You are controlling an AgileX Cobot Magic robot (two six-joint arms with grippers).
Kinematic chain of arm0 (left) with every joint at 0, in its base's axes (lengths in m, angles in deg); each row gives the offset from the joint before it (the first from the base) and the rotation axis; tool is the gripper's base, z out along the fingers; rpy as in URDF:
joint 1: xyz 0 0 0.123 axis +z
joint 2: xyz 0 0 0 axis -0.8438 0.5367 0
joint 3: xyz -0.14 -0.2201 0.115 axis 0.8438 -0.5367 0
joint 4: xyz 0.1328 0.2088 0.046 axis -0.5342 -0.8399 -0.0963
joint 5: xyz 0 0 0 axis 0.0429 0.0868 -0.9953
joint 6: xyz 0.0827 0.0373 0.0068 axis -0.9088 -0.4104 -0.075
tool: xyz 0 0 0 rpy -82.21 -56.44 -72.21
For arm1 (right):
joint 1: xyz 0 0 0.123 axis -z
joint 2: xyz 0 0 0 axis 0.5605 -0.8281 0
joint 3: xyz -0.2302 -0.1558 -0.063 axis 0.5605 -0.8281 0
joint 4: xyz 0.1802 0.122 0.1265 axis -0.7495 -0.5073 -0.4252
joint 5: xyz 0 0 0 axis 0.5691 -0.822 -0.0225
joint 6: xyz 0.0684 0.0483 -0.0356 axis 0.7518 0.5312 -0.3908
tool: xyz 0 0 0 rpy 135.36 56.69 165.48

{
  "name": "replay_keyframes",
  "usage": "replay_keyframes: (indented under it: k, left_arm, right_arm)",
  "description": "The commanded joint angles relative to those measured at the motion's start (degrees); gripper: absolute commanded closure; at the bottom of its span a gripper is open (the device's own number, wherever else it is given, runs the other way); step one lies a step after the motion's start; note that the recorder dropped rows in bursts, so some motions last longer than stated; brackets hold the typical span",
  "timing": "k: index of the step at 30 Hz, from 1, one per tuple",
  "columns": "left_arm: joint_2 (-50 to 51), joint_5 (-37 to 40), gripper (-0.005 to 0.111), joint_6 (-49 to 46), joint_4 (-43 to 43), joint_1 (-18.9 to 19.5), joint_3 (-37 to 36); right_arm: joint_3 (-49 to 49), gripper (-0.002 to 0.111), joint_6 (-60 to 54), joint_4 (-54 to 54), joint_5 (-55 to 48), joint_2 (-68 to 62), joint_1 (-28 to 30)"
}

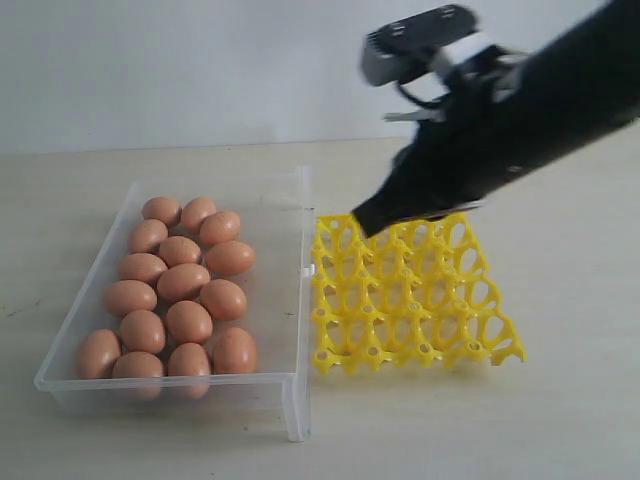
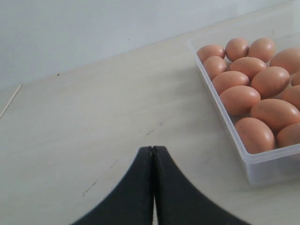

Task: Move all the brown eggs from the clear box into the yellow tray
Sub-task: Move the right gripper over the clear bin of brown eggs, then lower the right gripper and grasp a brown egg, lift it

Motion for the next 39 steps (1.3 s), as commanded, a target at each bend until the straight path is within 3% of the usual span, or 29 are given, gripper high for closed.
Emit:
replay_keyframes:
  k: [1,6,10,13,27,39]
  left_arm:
    - [-0.35,-0.45,0.107,0.31,0.0,-0.11,0.23]
    - [-0.35,-0.45,0.107,0.31,0.0,-0.11,0.23]
    - [-0.35,-0.45,0.107,0.31,0.0,-0.11,0.23]
    - [-0.35,-0.45,0.107,0.31,0.0,-0.11,0.23]
    - [-0.35,-0.45,0.107,0.31,0.0,-0.11,0.23]
    - [-0.35,-0.45,0.107,0.31,0.0,-0.11,0.23]
  right_arm:
    - [14.89,0.106,-2.44,0.05,-9.76,-15.37,-4.28]
    - [31.31,0.084,-9.08,3.07,-19.7,-28.58,-6.58]
    - [41.3,0.055,-10.95,5.33,-20.69,-35.93,-6.84]
    - [47.26,0.045,-16.03,5.56,-20.52,-40.61,-6.84]
    - [57.42,0.044,-33.73,1.17,-15.78,-51.91,-6.73]
    - [57.42,0.044,-34.33,0.96,-11.63,-55.39,-5.89]
